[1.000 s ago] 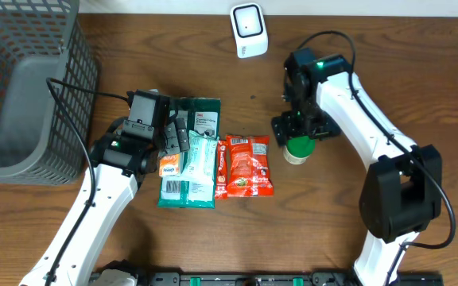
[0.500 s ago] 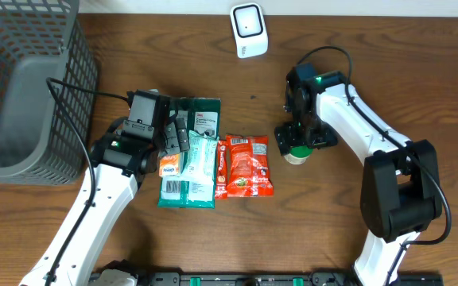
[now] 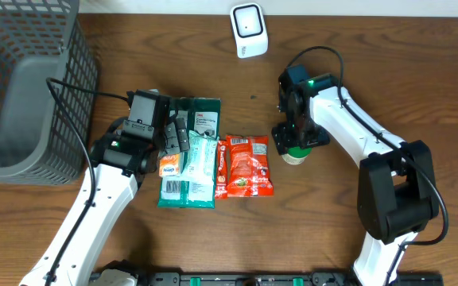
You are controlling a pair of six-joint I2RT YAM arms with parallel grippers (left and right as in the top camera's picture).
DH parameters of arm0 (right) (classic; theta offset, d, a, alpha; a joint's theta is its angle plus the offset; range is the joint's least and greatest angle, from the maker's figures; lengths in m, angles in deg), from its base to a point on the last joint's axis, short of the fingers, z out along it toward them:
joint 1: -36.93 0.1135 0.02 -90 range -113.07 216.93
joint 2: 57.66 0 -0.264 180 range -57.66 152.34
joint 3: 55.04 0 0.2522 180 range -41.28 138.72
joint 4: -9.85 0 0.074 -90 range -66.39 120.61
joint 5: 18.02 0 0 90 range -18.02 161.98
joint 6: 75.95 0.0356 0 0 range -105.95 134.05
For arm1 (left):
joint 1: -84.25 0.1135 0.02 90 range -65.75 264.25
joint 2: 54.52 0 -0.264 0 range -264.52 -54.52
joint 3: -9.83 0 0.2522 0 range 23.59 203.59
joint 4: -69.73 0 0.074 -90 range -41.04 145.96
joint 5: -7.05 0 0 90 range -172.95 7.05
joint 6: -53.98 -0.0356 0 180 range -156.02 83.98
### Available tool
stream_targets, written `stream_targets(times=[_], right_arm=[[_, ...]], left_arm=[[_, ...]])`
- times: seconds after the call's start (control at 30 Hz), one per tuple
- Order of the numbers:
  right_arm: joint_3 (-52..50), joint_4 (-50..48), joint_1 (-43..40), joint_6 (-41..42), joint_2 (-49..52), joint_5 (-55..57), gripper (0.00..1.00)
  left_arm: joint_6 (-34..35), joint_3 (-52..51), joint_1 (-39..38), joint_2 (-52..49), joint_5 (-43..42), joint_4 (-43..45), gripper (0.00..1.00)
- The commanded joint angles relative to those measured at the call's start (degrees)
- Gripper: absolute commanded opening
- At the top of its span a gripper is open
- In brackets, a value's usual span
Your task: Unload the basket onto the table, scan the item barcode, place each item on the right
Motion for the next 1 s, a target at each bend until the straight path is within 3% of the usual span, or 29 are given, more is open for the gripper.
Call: stream_targets(times=[0.0,0.8,0.83,0.87,0.9,0.97], right_arm=[[-0.5,-0.2,0.7,0.0,-1.5,1.0,0.8],[-3.7,-4.0,0.7,0.0,-1.5,1.0,0.8],[-3.7,-4.0,0.7,0.0,-1.5,1.0,0.81],[-3.7,-4.0,0.7,0.0,-1.5,1.0,0.94],[-3.7,-4.0,0.7,0.0,-1.5,1.0,0.99],[-3.7,-3.9,0.7,0.0,-1.5,0.9,0.99]], left_arm=[[0.3,1.2,0.0,0.0,0.7,0.0,0.93],[0.3,1.2,0.0,0.0,0.7,0.0,0.93],[0.3,1.2,0.0,0.0,0.7,0.0,0.93],[0.3,1.2,0.0,0.0,0.7,0.0,0.93],[0.3,1.2,0.0,0.0,0.7,0.0,0.93],[0.3,1.2,0.0,0.0,0.7,0.0,0.93]])
